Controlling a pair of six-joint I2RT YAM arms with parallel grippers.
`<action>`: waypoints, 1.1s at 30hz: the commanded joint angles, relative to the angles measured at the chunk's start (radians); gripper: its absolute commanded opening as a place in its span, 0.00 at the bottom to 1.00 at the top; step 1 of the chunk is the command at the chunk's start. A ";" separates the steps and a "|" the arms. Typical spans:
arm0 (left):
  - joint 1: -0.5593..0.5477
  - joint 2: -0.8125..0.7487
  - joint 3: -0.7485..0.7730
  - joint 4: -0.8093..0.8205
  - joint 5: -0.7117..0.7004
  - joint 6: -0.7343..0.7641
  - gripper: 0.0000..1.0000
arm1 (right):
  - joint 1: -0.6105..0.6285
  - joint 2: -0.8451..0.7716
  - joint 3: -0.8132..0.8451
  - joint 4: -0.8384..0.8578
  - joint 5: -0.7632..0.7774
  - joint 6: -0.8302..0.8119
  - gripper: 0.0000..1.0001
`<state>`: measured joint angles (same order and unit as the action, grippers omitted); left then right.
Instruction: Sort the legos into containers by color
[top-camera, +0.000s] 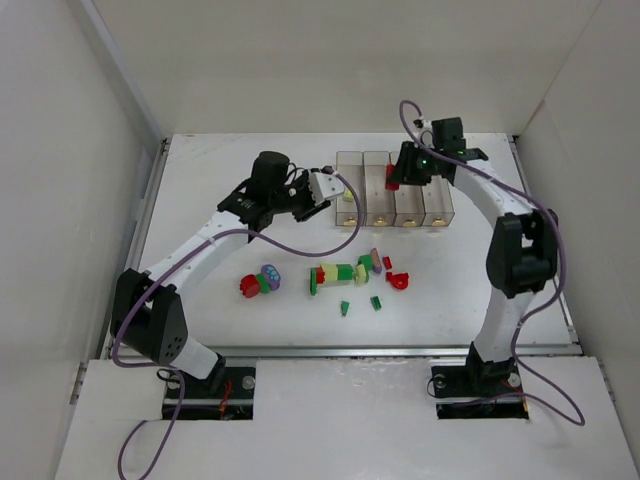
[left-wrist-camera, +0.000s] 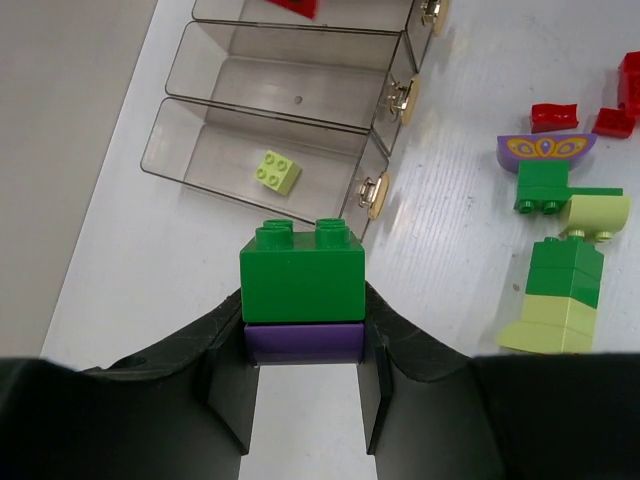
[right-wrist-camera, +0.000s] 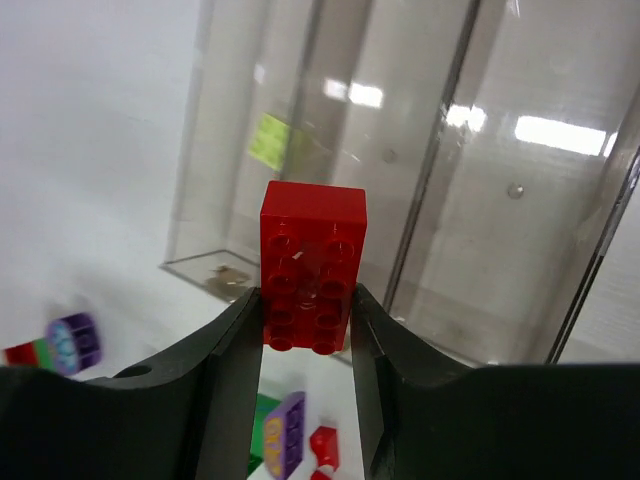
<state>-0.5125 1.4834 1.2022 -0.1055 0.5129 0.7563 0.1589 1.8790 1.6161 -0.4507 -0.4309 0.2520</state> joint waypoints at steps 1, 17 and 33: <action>0.005 -0.034 -0.010 0.035 -0.025 -0.046 0.00 | 0.045 0.058 0.079 -0.082 0.084 -0.069 0.05; 0.005 -0.034 0.000 0.003 0.024 -0.003 0.00 | 0.054 0.052 0.108 -0.095 0.001 -0.117 0.90; -0.020 -0.187 -0.104 0.173 0.205 0.048 0.00 | 0.205 -0.300 -0.128 0.280 -0.569 0.078 0.88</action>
<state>-0.5133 1.3514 1.1213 -0.0338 0.6495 0.7959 0.3141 1.5333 1.4994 -0.2558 -0.8787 0.2550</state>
